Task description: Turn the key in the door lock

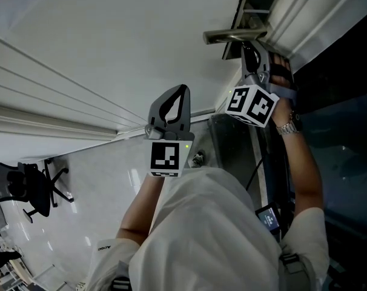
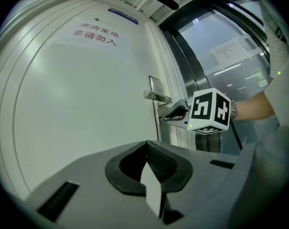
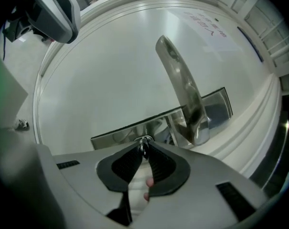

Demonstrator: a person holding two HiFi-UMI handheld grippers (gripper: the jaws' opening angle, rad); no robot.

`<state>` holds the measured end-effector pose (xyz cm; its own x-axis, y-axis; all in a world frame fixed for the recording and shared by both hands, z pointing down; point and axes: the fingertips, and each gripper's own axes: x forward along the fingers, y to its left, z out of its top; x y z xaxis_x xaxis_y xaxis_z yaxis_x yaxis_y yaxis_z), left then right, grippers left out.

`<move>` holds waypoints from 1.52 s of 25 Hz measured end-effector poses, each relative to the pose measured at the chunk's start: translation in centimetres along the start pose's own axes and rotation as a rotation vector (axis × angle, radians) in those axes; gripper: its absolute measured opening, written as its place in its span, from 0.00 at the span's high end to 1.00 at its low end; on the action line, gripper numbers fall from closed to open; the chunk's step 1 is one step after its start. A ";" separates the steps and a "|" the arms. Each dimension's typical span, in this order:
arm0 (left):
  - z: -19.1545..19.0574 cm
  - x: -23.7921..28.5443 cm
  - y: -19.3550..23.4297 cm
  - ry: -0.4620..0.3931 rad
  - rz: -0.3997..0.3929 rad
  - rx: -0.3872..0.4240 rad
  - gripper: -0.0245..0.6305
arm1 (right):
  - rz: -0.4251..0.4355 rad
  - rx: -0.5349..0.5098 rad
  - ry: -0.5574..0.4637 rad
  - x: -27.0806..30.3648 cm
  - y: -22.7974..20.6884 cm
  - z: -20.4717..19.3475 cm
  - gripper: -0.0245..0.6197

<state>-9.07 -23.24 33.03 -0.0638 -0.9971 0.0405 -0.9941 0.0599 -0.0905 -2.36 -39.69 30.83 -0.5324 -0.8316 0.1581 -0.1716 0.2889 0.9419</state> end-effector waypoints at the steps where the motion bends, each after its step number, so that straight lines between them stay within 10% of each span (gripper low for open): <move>1: -0.2 0.0 0.0 0.006 -0.001 0.001 0.95 | -0.010 0.014 -0.001 0.0 -0.1 -0.1 0.92; 9: -0.8 0.0 -0.2 0.030 -0.004 0.004 0.95 | 0.010 0.356 -0.016 -0.1 -0.6 0.0 0.94; 24: -1.0 -0.4 -1.1 0.039 -0.012 0.014 0.95 | 0.347 1.769 -0.096 0.2 -1.2 -1.3 0.95; 30: -1.2 -0.9 -0.9 0.043 -0.003 0.011 0.95 | 0.422 2.151 -0.100 0.2 -1.1 -1.5 0.95; 34: -1.2 -1.3 -0.7 0.035 0.002 0.013 0.95 | 0.455 2.304 -0.098 0.2 -1.0 -1.4 0.94; 38: -1.4 -1.4 -0.7 0.043 0.007 0.006 0.95 | 0.501 2.091 -0.123 -0.3 -0.9 -0.8 0.93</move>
<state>-8.44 -21.78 34.40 -0.0744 -0.9938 0.0827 -0.9931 0.0662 -0.0972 -1.43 -40.10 30.20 -0.8332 -0.5379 0.1282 -0.4122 0.4498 -0.7923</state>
